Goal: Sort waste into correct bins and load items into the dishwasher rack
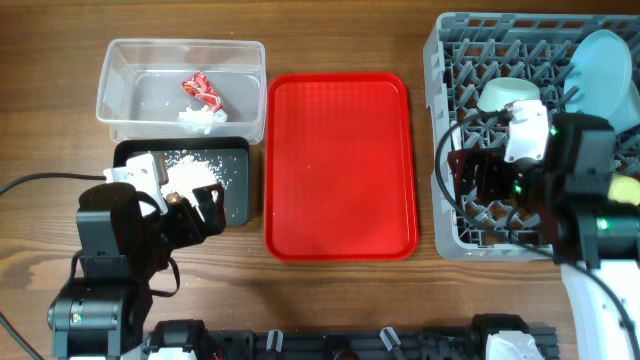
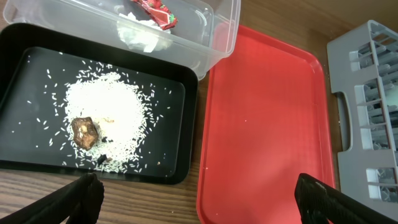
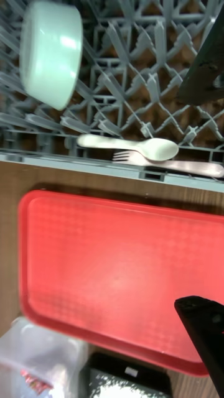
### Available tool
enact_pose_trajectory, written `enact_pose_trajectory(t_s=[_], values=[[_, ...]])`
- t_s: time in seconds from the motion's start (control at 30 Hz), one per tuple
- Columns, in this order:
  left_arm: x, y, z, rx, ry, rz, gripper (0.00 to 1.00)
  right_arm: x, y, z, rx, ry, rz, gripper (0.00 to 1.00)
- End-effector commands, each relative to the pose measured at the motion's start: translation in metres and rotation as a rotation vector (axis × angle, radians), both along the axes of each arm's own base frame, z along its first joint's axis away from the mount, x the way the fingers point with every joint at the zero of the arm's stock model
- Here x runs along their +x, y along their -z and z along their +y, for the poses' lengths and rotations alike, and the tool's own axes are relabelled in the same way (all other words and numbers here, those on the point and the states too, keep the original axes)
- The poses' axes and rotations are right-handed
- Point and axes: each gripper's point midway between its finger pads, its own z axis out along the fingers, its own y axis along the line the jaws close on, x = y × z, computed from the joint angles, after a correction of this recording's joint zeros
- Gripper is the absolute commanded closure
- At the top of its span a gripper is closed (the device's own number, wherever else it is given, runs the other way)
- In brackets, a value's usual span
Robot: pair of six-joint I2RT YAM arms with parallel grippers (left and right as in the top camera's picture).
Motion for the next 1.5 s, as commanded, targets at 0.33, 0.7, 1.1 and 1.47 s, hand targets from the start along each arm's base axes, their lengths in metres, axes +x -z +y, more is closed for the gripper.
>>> enact_pose_trajectory(t_s=[0.33, 0.7, 1.1, 1.47], values=[[0.0, 0.003, -0.001, -0.012, -0.003, 0.007, 0.0, -0.026, -0.028, 0.0, -0.013, 0.003, -0.354, 0.0], [0.0, 0.003, -0.001, -0.012, -0.003, 0.007, 0.0, -0.045, -0.006, 0.022, 0.022, -0.082, -0.895, 0.0], [0.0, 0.003, -0.001, -0.012, -0.003, 0.007, 0.0, -0.041, 0.042, 0.0, -0.025, 0.045, -0.892, 0.0], [0.0, 0.003, -0.001, -0.012, -0.003, 0.007, 0.0, -0.039, 0.054, -0.001, -0.016, 0.061, -0.851, 0.0]])
